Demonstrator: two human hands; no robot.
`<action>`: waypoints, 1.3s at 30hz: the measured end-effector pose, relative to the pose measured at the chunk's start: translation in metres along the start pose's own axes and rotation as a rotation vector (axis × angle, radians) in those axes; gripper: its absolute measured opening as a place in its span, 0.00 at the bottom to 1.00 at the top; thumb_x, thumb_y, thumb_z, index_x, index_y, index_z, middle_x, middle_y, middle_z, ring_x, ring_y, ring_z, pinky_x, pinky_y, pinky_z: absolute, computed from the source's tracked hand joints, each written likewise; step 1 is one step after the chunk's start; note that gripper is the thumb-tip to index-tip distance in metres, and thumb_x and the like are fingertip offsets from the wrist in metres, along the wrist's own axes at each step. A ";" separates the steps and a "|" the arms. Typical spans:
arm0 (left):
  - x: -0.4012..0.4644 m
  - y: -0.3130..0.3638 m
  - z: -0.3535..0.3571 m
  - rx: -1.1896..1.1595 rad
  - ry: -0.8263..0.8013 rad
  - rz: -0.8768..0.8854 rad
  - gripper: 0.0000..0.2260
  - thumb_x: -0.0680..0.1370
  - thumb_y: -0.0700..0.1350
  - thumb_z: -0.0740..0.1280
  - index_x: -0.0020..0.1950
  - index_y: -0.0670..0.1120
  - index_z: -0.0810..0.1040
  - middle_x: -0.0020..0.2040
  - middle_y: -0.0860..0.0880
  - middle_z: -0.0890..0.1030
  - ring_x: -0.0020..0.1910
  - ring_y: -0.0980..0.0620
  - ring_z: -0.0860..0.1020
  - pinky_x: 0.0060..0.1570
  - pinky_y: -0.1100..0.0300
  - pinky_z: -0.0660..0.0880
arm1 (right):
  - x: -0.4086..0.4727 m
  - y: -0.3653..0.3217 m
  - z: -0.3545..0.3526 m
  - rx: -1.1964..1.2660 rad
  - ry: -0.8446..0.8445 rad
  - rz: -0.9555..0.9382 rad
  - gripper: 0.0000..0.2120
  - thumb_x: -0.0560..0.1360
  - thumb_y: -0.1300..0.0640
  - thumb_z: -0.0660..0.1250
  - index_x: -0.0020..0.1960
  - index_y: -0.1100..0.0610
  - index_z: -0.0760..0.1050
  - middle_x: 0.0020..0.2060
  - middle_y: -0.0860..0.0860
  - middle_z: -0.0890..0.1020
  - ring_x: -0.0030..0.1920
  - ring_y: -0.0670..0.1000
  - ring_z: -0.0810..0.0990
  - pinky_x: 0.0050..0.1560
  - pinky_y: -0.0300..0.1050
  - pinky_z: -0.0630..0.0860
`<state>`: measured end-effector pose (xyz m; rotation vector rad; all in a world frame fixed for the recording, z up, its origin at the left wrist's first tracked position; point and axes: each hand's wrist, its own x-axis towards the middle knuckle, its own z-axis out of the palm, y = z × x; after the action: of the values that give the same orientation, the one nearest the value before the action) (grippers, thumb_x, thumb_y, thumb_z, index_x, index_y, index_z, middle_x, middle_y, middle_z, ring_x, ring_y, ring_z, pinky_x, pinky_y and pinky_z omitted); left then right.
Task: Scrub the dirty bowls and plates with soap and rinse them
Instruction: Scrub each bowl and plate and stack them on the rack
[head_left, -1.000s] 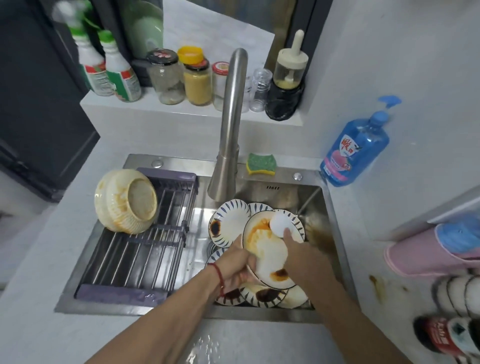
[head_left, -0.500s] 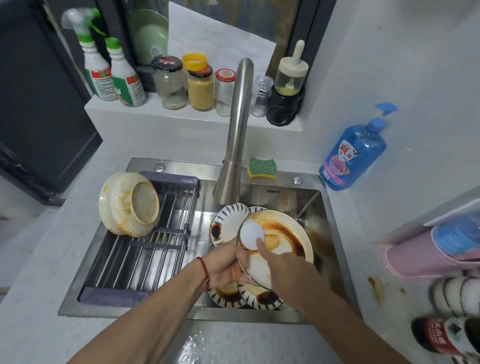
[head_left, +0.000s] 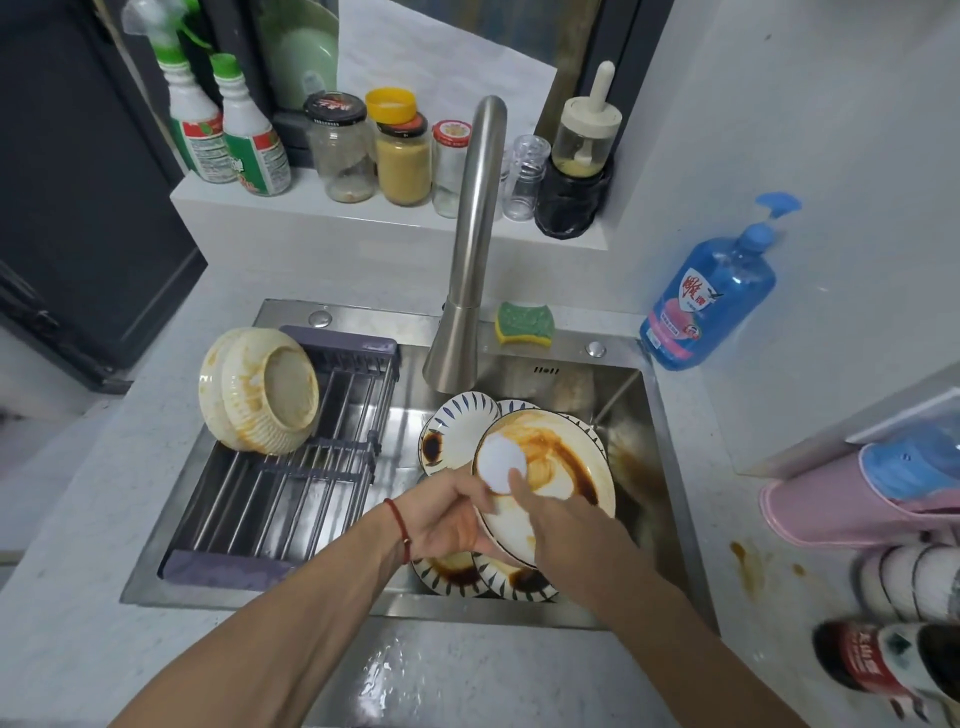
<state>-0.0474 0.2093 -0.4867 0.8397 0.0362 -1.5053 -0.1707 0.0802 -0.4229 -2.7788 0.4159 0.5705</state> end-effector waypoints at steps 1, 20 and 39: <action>0.000 0.000 -0.002 -0.030 0.052 0.008 0.23 0.69 0.32 0.60 0.63 0.39 0.79 0.62 0.36 0.78 0.60 0.33 0.79 0.51 0.32 0.80 | -0.004 -0.001 0.003 0.000 -0.036 -0.035 0.32 0.83 0.59 0.57 0.82 0.42 0.48 0.48 0.51 0.81 0.43 0.51 0.77 0.40 0.46 0.70; 0.008 -0.018 0.014 0.047 0.357 0.154 0.39 0.65 0.26 0.56 0.73 0.50 0.72 0.65 0.37 0.81 0.59 0.28 0.81 0.35 0.36 0.83 | 0.030 0.020 0.015 0.060 0.108 0.237 0.33 0.83 0.60 0.58 0.83 0.47 0.49 0.41 0.49 0.77 0.37 0.46 0.75 0.34 0.41 0.72; 0.007 -0.022 0.017 -0.055 0.255 0.121 0.31 0.71 0.24 0.55 0.74 0.40 0.71 0.64 0.37 0.82 0.59 0.30 0.82 0.41 0.34 0.84 | 0.013 0.040 -0.008 -0.121 0.132 0.246 0.32 0.83 0.60 0.55 0.83 0.50 0.48 0.36 0.49 0.72 0.33 0.46 0.73 0.35 0.41 0.77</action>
<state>-0.0738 0.1983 -0.4875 0.9684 0.2106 -1.2725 -0.1697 0.0383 -0.4295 -2.9125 0.7852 0.4800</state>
